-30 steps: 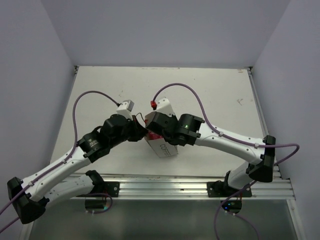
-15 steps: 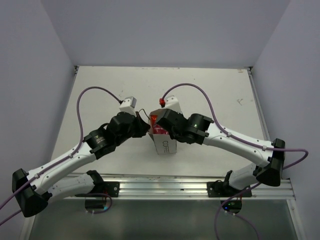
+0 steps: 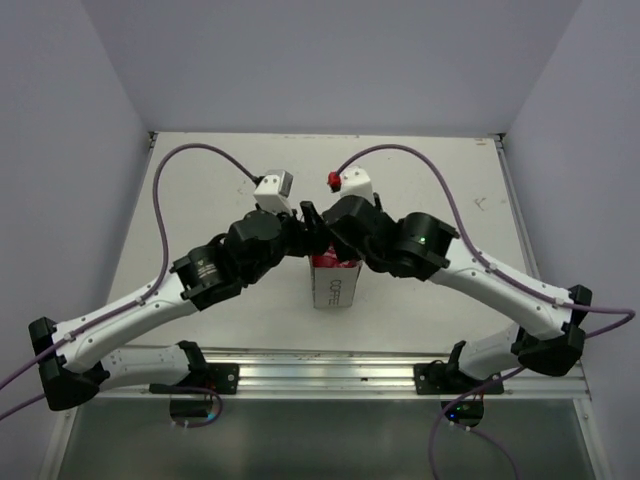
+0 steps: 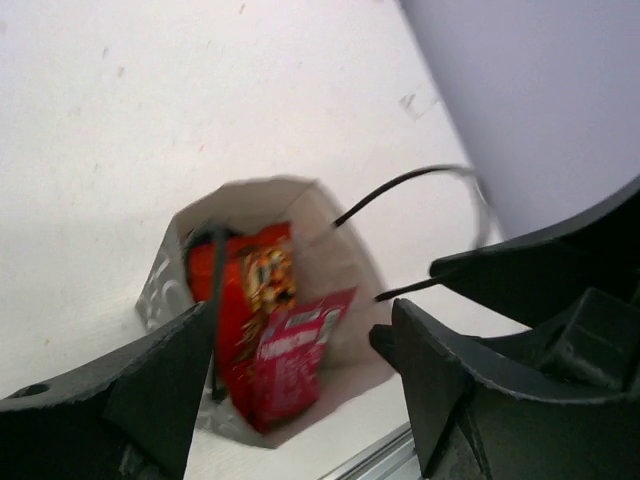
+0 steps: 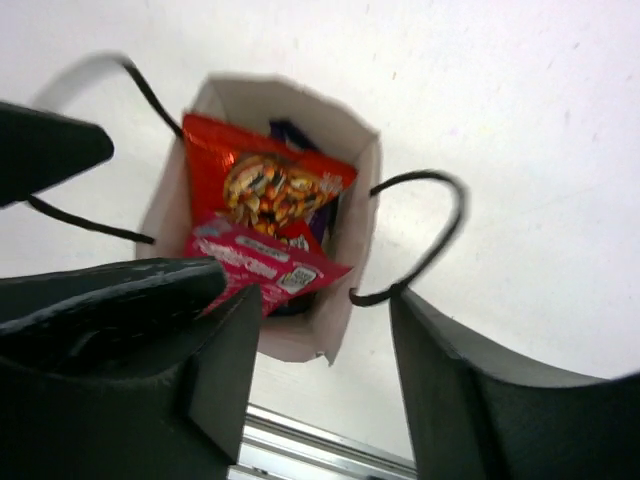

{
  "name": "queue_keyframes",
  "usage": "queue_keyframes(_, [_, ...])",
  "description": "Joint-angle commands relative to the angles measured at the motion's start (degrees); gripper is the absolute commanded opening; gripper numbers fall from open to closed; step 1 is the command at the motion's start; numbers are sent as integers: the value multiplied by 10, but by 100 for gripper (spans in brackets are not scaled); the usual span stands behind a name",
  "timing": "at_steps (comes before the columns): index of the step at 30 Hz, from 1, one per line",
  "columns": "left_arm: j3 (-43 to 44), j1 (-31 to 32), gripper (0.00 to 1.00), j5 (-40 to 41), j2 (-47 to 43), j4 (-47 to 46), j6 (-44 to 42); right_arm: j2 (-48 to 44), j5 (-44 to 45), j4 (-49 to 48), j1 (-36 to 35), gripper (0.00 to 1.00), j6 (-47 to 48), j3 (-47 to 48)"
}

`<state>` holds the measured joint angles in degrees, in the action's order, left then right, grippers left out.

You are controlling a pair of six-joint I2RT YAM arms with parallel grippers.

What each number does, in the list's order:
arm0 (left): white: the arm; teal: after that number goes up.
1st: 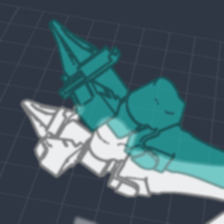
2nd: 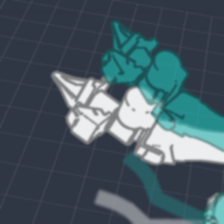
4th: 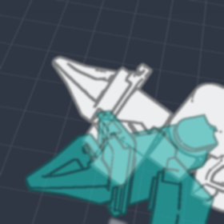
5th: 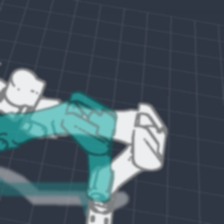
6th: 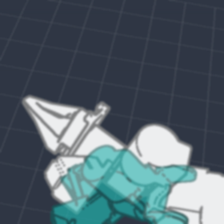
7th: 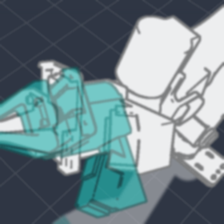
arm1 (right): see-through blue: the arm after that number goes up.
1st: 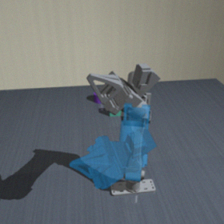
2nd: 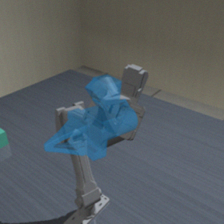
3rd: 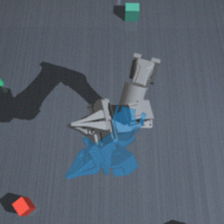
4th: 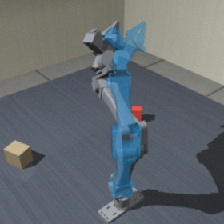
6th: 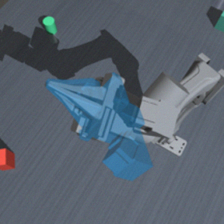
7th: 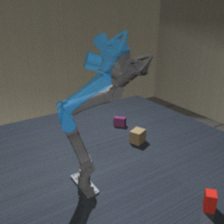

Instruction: Place the snacks into the paper bag

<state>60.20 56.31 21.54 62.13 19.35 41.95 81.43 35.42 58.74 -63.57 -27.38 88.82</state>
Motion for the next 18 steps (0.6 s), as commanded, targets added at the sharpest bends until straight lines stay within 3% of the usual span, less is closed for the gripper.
queue_keyframes(1, [111, 44, 75, 110, -5, -13, -50, -70, 56, 36, 1, 60, 26, 115])
queue_keyframes(2, [126, 61, 76, 129, -6, 6, -44, -78, 63, 54, 1, 68, 26, 130])
queue_keyframes(6, [170, 71, 75, 273, -39, 150, 12, -104, 126, 124, 1, 75, 8, 194])
queue_keyframes(9, [152, 71, 76, 373, -90, 275, 77, -141, 192, 162, 1, 78, -14, 167])
queue_keyframes(15, [118, 70, 80, 423, -181, 421, 145, -174, 296, 294, 2, 80, -109, 145])
queue_keyframes(18, [99, 70, 91, 425, -215, 445, 143, -176, 308, 324, 2, 79, -119, 130])
